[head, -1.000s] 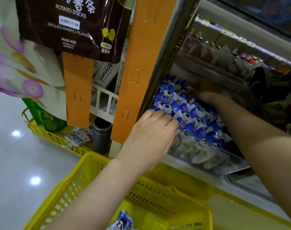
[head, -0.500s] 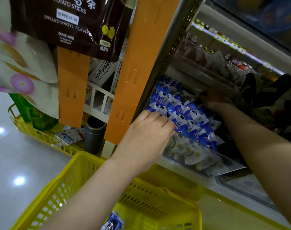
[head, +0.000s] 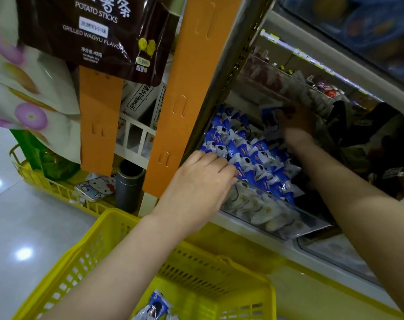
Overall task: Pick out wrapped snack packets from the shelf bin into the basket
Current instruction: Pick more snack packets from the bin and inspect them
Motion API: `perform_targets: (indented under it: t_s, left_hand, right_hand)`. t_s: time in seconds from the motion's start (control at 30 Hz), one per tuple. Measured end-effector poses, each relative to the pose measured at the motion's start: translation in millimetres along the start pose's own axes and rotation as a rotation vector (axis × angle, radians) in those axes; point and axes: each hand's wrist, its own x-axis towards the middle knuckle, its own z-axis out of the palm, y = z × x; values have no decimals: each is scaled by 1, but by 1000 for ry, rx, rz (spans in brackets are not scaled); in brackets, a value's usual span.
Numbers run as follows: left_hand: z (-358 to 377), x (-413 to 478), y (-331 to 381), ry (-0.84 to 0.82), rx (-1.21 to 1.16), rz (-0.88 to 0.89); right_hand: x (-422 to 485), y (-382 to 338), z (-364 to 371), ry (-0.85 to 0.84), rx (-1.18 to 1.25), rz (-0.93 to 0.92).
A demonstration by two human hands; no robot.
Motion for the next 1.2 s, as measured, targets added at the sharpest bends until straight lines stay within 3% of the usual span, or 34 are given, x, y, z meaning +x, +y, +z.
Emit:
perform_targets:
  t_s: [0.2,0.3,0.43,0.53,0.67,0.8,0.87,1.0,1.13,1.2]
  left_hand:
    - [-4,-21,9,138,-327,-79]
    - [-10,-32,20,239,-499,-241]
    - [-12,-52,28,268,-753,-484]
    - [-13,-71,32,251,-974,-676]
    - [-10,-97,36,85,-1243,-844]
    - [-6,-118,34,-105,-1186,-902]
    - [-3,-125,31,-178,-1135,-911]
    - [-5,-129,28,-229,-1074,-953]
    - [-4,-128,26,-274,-1077,-1041]
    - [-3,-128,27,-283,-1117,-1067]
  right_hand:
    - [-91,-42,-42,70,258,-419]
    - [-144,-49,-57,129,364,-522]
    - [-207,-46,-61,84,451,-617]
    - [-245,-38,-50,-4,554,-545]
    - [-282,-29,-32,-303,711,-173]
    - [-296,-23,-16,-619,853,205]
    - [-300,-21,-11,-740,859,291]
    - [-301,-21,-8,-721,783,166]
    - [-302,-15,-10,-541,470,-229]
    - [-302,-14,-11,-492,418,-288]
